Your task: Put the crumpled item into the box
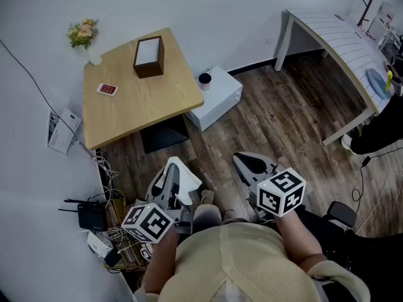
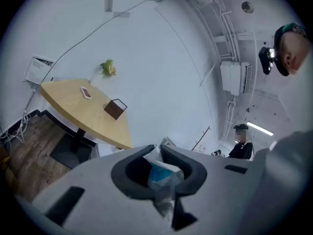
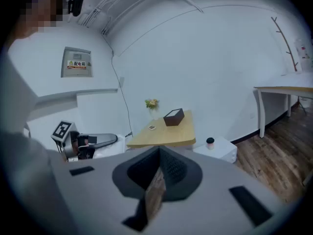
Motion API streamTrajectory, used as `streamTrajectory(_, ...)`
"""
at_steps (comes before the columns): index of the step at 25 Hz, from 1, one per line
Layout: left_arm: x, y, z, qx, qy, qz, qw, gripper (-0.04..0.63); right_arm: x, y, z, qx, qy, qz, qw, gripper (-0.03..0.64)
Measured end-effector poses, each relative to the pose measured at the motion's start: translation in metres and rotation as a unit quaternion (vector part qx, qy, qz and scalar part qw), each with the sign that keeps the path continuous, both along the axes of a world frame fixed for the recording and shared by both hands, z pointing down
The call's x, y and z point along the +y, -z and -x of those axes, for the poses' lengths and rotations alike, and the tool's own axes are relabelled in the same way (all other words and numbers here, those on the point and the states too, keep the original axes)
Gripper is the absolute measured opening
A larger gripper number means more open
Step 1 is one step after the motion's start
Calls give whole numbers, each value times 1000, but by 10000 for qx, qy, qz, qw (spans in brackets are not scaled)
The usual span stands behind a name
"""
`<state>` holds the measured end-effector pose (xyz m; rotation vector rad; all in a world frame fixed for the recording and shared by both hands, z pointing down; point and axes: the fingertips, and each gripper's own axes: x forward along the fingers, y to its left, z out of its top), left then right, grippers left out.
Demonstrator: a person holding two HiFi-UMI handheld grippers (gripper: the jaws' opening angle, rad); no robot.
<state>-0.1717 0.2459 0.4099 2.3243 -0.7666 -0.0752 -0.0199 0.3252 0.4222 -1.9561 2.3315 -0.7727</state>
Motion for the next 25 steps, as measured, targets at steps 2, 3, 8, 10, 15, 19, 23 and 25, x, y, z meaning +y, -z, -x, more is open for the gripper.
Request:
streamTrajectory(2,2,-1,1,-14,11,3,10000,55,2,-1,0,5,1,3,10000,29)
streamTrajectory(3,2,-2,1,-21,14,6,10000,55,3,-1,-1,10,2,2,10000,29)
streamTrajectory(8,7,-4,-5,-49,8,11,10000,55,10,-1,-7,-62,-60,-54,9999,29)
streamTrajectory(10,9,-3,-9,-64,-3,-20,10000,55,12,0,-10,-147,-74,-98,9998,29)
streamTrajectory(15,10,-7,-20,-113,7,-40,9999,55,16,-3,-19,-145,-35,-128,9998,29)
streamTrajectory(19,9,-11,-27,-217,-42,-37,9997,55,16,-10,-26,-200,-63,-75,9998,29)
streamTrajectory(23,-4,-17,-34,-298,-47,35,9995,55,7,-16,-33,-307,-108,-33,9995,29)
streamTrajectory(25,-12,-18,-40,-284,-51,40,9996,55,-2,-19,-38,-337,-102,3,9994,29)
